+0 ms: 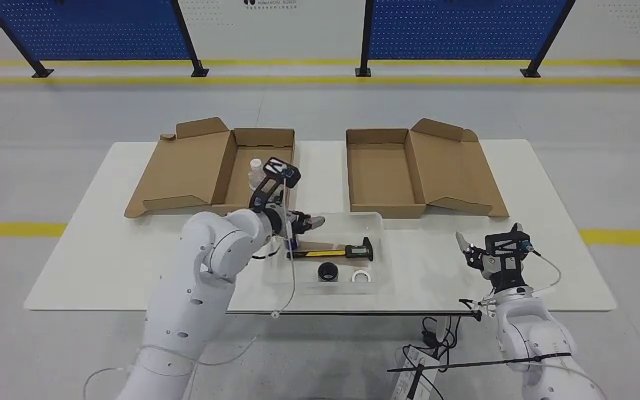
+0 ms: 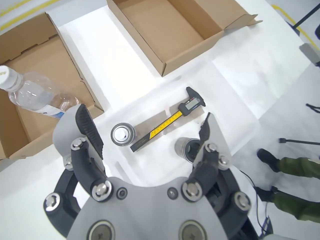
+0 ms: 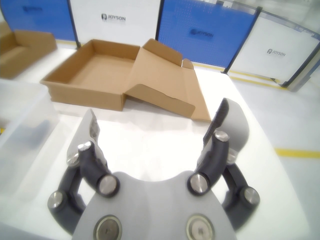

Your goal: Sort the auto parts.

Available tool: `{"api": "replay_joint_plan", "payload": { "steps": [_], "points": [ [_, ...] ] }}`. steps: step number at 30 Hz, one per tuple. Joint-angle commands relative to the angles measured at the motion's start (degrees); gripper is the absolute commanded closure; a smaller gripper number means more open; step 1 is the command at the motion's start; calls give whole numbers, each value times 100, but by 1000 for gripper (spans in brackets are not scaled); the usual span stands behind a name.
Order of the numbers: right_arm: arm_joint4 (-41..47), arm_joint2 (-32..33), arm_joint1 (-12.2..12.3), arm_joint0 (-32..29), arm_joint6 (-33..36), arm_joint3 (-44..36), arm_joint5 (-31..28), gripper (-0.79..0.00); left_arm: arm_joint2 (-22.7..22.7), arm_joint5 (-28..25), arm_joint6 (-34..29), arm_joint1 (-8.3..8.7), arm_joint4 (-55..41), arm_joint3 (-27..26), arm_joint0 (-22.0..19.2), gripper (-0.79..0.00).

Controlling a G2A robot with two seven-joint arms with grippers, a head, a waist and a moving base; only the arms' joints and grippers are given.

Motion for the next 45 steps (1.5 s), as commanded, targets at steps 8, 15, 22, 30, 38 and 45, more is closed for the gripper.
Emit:
{"api": "replay_joint_plan", "payload": {
  "steps": [8, 15, 22, 30, 38, 45],
  "points": [
    [0, 0, 0, 0, 0, 0, 0, -785, -26, -97, 7, 9, -126, 21, -16, -785],
    [0, 0, 0, 0, 0, 0, 0, -785, 5, -52, 123, 18, -52, 79, 42, -785],
    [0, 0, 0, 0, 0, 0, 0, -785, 156, 134, -128, 40, 147, 274, -30, -785],
    [0, 0, 0, 0, 0, 0, 0, -785, 293, 489, 18, 35, 206, 701, -87, -785],
    [0, 0, 0, 0, 0, 0, 0, -785, 363, 724, 163, 30, 179, 1092, -158, -785],
    [0, 0, 0, 0, 0, 0, 0, -785, 408, 791, 192, 31, 77, 1261, -193, -785]
  ]
}}
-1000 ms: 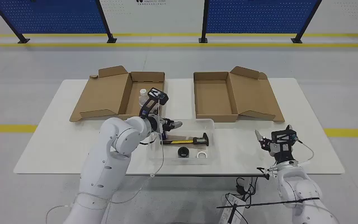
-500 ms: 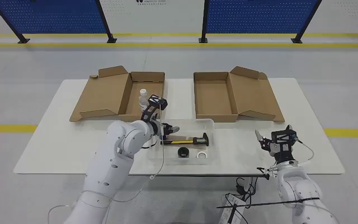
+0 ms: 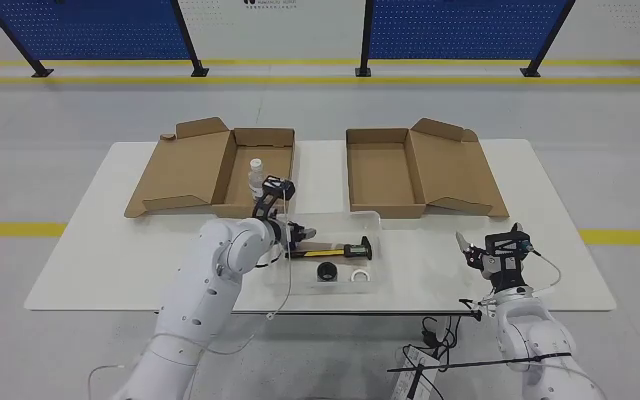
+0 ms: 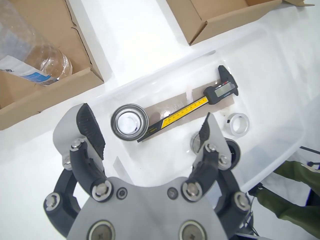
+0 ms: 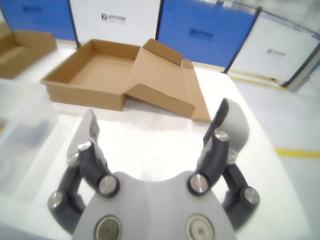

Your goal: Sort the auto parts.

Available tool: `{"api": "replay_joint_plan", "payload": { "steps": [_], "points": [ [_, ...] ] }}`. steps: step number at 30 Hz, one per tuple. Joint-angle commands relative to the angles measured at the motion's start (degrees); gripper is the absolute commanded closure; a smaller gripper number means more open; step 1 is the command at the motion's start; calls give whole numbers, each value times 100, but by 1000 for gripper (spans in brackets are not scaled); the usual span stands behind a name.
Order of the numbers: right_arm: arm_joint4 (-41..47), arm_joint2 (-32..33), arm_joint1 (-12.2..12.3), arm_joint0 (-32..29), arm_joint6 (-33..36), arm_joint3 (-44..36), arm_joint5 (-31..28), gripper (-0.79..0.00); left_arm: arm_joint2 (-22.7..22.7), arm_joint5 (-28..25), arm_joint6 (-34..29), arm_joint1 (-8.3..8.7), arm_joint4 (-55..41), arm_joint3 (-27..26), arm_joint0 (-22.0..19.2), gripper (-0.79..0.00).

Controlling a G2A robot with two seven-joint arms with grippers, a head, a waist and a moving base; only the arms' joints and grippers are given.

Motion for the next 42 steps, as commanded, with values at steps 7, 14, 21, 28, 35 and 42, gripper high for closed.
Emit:
{"api": "replay_joint_plan", "payload": {
  "steps": [7, 14, 21, 28, 35, 42],
  "points": [
    [0, 0, 0, 0, 0, 0, 0, -785, 61, 39, -53, -8, -302, 93, -47, -785],
    [0, 0, 0, 0, 0, 0, 0, -785, 97, 51, -79, 0, -447, 146, -69, -785],
    [0, 0, 0, 0, 0, 0, 0, -785, 76, 81, -81, 19, -563, 231, -88, -634],
    [0, 0, 0, 0, 0, 0, 0, -785, 96, 118, -97, 38, -558, 312, -114, -603],
    [0, 0, 0, 0, 0, 0, 0, -785, 177, 147, -114, 48, -485, 423, -188, -634],
    [0, 0, 0, 0, 0, 0, 0, -785, 237, 170, -98, 60, -379, 551, -261, -616]
  ]
}}
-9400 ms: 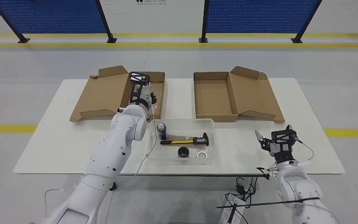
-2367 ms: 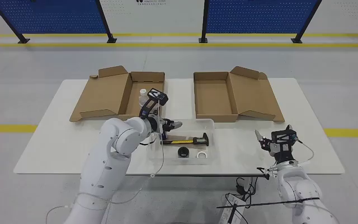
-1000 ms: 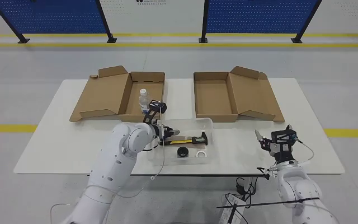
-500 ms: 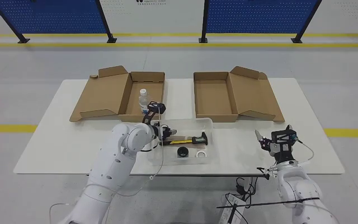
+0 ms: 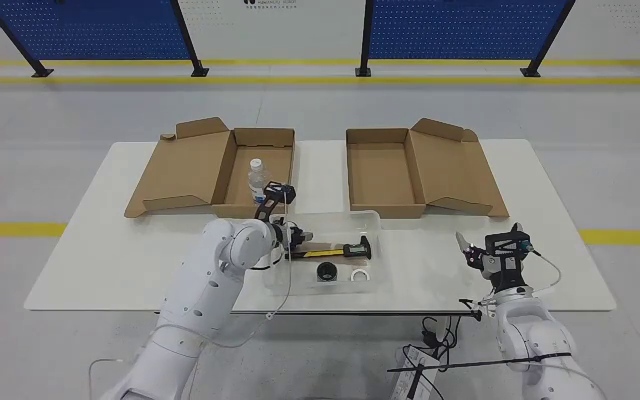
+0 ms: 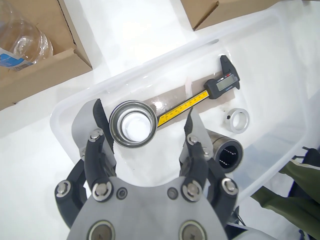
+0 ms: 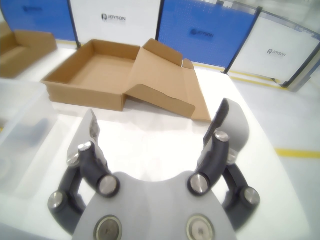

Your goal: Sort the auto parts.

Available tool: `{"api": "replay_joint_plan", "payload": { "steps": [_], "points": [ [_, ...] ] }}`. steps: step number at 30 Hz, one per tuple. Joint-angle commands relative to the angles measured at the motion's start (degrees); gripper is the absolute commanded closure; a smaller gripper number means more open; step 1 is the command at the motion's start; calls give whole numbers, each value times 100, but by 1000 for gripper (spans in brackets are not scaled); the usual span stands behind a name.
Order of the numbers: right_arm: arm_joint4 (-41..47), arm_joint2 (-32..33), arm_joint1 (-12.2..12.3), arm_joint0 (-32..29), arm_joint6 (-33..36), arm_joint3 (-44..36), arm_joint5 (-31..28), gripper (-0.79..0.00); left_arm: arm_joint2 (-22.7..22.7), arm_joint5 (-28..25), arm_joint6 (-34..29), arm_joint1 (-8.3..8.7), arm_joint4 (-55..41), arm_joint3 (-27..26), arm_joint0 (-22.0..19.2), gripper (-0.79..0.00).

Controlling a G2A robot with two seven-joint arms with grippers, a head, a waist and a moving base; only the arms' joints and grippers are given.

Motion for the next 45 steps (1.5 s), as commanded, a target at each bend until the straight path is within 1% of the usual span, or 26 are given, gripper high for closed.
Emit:
{"api": "replay_joint_plan", "payload": {
  "steps": [1, 9, 11, 15, 17, 19, 21, 23, 24, 25, 26, 27, 31, 36, 40, 45],
  "points": [
    [0, 0, 0, 0, 0, 0, 0, -785, 21, 9, -2, 3, 34, 40, -18, -613],
    [0, 0, 0, 0, 0, 0, 0, -785, 85, 46, -46, 13, 103, 172, -69, -582],
    [0, 0, 0, 0, 0, 0, 0, -785, 98, 52, -35, 13, 98, 204, -80, -557],
    [0, 0, 0, 0, 0, 0, 0, -785, 129, 48, -30, 14, 92, 266, -113, -483],
    [0, 0, 0, 0, 0, 0, 0, -785, 144, 49, -16, 14, 95, 291, -128, -388],
    [0, 0, 0, 0, 0, 0, 0, -785, 154, 58, 5, 14, 91, 316, -141, -372],
    [0, 0, 0, 0, 0, 0, 0, -785, 165, 61, 18, 14, 86, 332, -150, -326],
    [0, 0, 0, 0, 0, 0, 0, -785, 173, 72, 35, 15, 85, 338, -156, -222],
    [0, 0, 0, 0, 0, 0, 0, -785, 176, 70, 44, 17, 86, 341, -156, -157],
    [0, 0, 0, 0, 0, 0, 0, -785, 178, 69, 48, 18, 85, 343, -157, -114],
    [0, 0, 0, 0, 0, 0, 0, -785, 179, 70, 62, 19, 88, 342, -158, -37],
    [0, 0, 0, 0, 0, 0, 0, -785, 179, 74, 69, 21, 83, 339, -155, 0],
    [0, 0, 0, 0, 0, 0, 0, -785, 161, 68, 80, 32, 75, 251, -135, 0],
    [0, 0, 0, 0, 0, 0, 0, -785, 70, 51, 16, 67, 56, -65, -57, 0],
    [0, 0, 0, 0, 0, 0, 0, -785, -33, 1, -92, 108, 73, -418, 39, 0],
    [0, 0, 0, 0, 0, 0, 0, -785, -215, -69, -336, 163, -74, -1038, 200, 0]
  ]
}}
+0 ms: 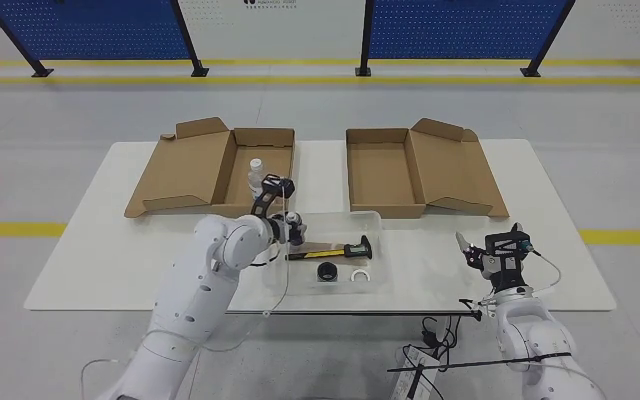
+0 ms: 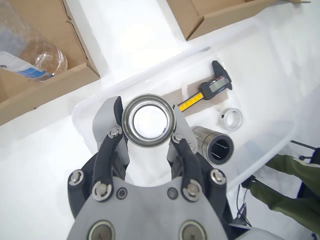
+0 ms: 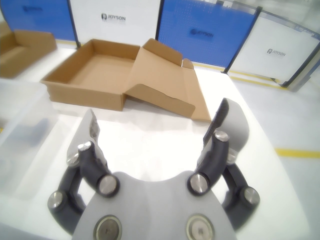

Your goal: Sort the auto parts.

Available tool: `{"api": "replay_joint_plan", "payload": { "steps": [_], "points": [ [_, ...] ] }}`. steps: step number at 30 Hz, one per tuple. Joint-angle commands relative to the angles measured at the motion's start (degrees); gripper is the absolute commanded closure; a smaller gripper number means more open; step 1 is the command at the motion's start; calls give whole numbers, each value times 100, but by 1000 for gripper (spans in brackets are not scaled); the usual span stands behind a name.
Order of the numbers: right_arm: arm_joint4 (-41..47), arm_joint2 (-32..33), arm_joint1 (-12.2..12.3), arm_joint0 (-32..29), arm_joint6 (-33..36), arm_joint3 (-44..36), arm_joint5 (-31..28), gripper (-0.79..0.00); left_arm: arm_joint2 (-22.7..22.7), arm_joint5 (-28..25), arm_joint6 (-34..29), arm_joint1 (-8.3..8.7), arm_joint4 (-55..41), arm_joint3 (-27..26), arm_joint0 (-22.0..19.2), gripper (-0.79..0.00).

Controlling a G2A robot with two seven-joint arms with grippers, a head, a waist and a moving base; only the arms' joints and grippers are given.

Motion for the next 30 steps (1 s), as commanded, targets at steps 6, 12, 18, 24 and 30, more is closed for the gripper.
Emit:
{"api": "replay_joint_plan", "payload": {
  "steps": [6, 12, 18, 24, 30],
  "points": [
    [0, 0, 0, 0, 0, 0, 0, -785, -278, -94, -494, 65, -631, -938, 199, 0],
    [0, 0, 0, 0, 0, 0, 0, -785, -473, -187, -950, 113, -1402, -1536, 264, 0],
    [0, 0, 0, 0, 0, 0, 0, -785, -588, -229, -1436, 170, -1932, -1875, 181, 0],
    [0, 0, 0, 0, 0, 0, 0, -785, -648, -122, -1740, 210, -2552, -2094, 22, 0],
    [0, 0, 0, 0, 0, 0, 0, -785, -698, 7, -2180, 268, -3044, -2210, -160, 0]
  ]
}}
